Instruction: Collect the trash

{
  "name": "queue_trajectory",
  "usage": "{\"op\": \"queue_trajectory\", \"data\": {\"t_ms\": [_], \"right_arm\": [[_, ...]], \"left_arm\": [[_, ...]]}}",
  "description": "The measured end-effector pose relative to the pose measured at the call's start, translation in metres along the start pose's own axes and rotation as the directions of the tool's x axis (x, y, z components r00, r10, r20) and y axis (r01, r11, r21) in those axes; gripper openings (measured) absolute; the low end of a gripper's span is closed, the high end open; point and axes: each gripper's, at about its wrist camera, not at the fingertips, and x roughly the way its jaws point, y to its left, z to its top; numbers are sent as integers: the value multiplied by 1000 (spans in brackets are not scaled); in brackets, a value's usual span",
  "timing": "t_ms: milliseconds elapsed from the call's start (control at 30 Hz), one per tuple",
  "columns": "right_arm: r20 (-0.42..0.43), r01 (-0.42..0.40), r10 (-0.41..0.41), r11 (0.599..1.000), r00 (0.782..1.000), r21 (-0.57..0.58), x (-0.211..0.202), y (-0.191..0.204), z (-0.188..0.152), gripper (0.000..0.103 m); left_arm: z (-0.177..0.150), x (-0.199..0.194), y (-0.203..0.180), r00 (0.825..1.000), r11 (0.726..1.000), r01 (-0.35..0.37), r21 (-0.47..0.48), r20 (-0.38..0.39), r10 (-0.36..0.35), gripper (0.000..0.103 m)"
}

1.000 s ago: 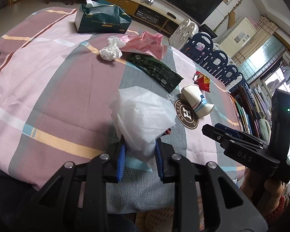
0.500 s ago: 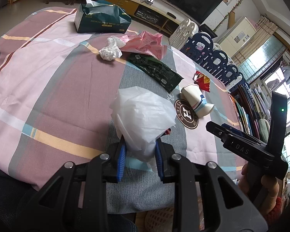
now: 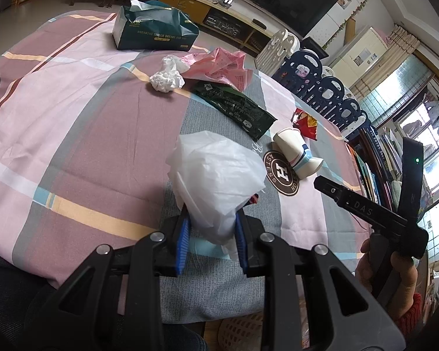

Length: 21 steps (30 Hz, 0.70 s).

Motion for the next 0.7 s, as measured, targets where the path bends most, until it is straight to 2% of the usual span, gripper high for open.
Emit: {"op": "queue_trajectory", "data": {"t_ms": [200,300,433,567,633,700], "right_arm": [[15,66,-65,995,998,-76,16,7,30,84],[-26,79,-82,991,996,-112,36,12,48,91],[-119,69,-83,990,989,-120,70,11,59,91],[-126,52,-64,994,990,-101,80,8,62,91],[-117,46,-60,992,991,-118,79,11,59,83],[-94,50,-64,988,993,-143,76,14,55,81]], "left_arm": [[0,0,-1,1000,1000,-1,2,0,1,27],[-1,0,-1,1000,1000,0,1,0,0,27],[-1,1,-1,1000,1000,-1,0,-1,1,27],[0,2,-1,1000,1000,-1,2,-4,1,27],[0,2,0,1000,1000,-1,1,-3,1,27],[0,2,0,1000,1000,0,1,-2,0,27]]}}
